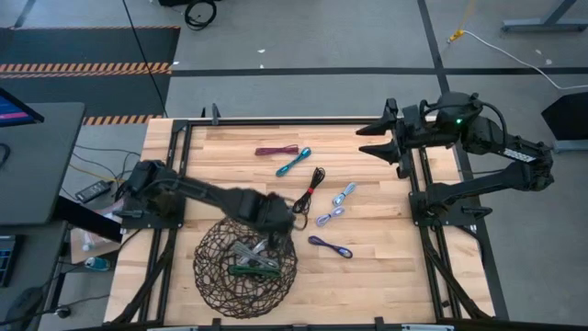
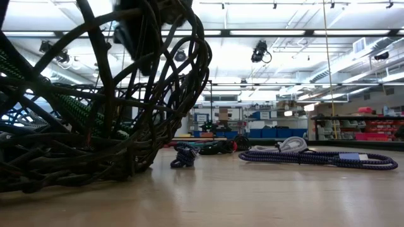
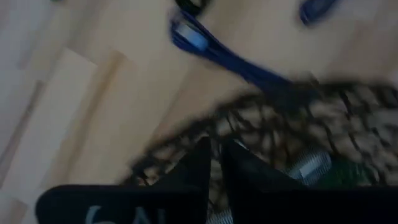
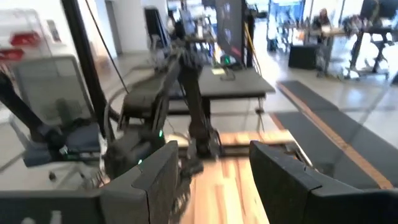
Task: Pick and place USB-C Cables
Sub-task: Put the right violet charger cable into the wire basket
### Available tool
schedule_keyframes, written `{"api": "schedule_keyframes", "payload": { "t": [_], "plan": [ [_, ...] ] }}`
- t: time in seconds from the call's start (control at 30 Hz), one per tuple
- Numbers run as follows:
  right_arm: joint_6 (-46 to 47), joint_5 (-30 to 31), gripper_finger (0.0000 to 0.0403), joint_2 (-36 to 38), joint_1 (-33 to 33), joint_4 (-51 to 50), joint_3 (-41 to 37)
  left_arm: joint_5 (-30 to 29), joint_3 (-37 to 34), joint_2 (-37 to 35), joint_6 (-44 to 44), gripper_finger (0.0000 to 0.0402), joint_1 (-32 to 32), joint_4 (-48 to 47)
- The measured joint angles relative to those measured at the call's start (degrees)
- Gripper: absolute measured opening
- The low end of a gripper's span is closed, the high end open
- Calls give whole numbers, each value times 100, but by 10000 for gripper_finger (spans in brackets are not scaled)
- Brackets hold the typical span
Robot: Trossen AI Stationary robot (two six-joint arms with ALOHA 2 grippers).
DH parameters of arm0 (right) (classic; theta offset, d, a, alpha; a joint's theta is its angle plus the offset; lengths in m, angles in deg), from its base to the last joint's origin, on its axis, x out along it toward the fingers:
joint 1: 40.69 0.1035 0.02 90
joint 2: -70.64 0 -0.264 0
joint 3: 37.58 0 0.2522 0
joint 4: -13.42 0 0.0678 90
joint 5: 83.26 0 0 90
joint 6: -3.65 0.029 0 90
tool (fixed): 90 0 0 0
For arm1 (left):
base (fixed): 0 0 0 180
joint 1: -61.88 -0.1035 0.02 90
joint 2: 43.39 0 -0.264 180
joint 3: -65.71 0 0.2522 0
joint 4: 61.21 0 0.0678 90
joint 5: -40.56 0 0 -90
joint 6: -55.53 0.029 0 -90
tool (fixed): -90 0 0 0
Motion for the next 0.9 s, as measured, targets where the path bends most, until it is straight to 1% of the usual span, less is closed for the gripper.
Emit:
{"api": "schedule_keyframes", "payload": {
  "t": [0.1,0.2,0.27,0.37,0.57,0.73,0.9],
  "plan": [
    [-6,312,204,2,1,-451,2,-83,0,0,2,46,-307,103],
    [171,742,204,4,1,-1197,0,-256,0,-2,4,46,-563,132],
    [395,897,204,2,1,-1748,0,-269,0,-2,58,46,-713,131],
    [823,938,204,-4,52,-2517,0,-302,0,-7,261,46,-907,131],
    [1749,938,199,-7,324,-3664,0,-599,0,-13,624,46,-1295,120],
    [2479,940,189,-119,695,-4072,-9,-622,0,-13,1064,46,-1632,111],
    [2737,1093,187,-434,1046,-4054,-217,-621,0,-13,1251,46,-1891,110]
  ]
}}
